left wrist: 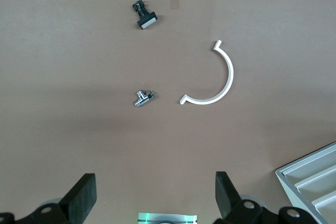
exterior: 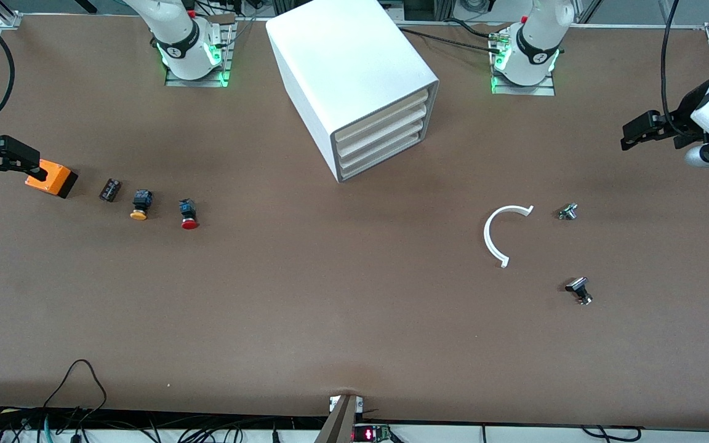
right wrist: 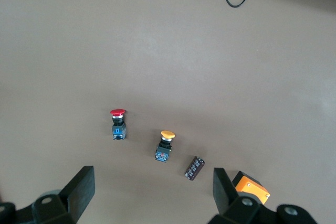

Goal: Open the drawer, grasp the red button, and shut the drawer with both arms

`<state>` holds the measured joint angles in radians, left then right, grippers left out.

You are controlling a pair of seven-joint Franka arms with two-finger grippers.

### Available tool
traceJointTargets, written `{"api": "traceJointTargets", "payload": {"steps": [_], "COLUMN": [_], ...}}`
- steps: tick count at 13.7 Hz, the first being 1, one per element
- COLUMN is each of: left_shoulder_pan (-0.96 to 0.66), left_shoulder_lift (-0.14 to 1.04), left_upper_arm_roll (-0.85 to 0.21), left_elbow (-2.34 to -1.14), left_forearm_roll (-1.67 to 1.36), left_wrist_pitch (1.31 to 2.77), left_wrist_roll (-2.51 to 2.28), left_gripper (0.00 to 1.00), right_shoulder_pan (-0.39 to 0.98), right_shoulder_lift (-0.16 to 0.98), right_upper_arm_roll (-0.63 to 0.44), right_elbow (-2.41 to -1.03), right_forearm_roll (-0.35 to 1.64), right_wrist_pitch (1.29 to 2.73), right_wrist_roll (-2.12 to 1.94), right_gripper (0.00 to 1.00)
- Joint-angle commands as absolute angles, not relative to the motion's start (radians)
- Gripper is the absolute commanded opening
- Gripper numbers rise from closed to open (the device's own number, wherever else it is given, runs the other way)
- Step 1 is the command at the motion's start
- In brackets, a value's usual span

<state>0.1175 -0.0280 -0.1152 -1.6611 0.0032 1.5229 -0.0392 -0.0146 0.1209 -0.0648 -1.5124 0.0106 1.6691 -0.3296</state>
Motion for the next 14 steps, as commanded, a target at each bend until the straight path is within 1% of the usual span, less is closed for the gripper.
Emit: {"api": "traceJointTargets", "payload": {"steps": [1, 4, 6, 8, 9, 12, 14], "left_shoulder_pan": [0.123, 0.124, 0.124, 0.126, 0.126, 0.126, 0.126], "left_shoulder_lift": [-0.02, -0.02, -0.02, -0.02, -0.02, -0.02, -0.02], "left_upper_arm_roll": [-0.117, -0.115, -0.117, -0.115, -0.117, -0.117, -0.117], "left_elbow": [-1.637, -1.637, -1.638, -1.638, -1.637, -1.637, -1.637], "left_forearm_roll": [0.028, 0.028, 0.028, 0.028, 0.028, 0.028, 0.028], "left_wrist_pitch": [1.514, 1.514, 1.513, 1.513, 1.513, 1.511, 1.511], "left_wrist_roll": [-0.014, -0.015, -0.017, -0.02, -0.02, -0.021, -0.023], "left_gripper": [1.0, 1.0, 1.0, 1.0, 1.0, 1.0, 1.0], "right_shoulder_pan": [-0.031, -0.032, -0.032, -0.034, -0.034, -0.034, -0.034], "right_shoulder_lift": [0.129, 0.126, 0.123, 0.082, 0.046, -0.006, -0.04], "right_upper_arm_roll": [-0.04, -0.049, -0.043, -0.058, -0.083, -0.086, -0.083], "right_elbow": [-1.479, -1.48, -1.479, -1.486, -1.496, -1.523, -1.578], "right_forearm_roll": [-0.002, 0.002, 0.005, 0.008, 0.011, 0.006, 0.002], "right_wrist_pitch": [1.638, 1.562, 1.551, 1.543, 1.525, 1.457, 1.462], "right_wrist_roll": [-0.339, -0.33, -0.33, -0.327, -0.33, -0.333, -0.333], "right_gripper": [1.0, 1.0, 1.0, 1.0, 1.0, 1.0, 1.0]}}
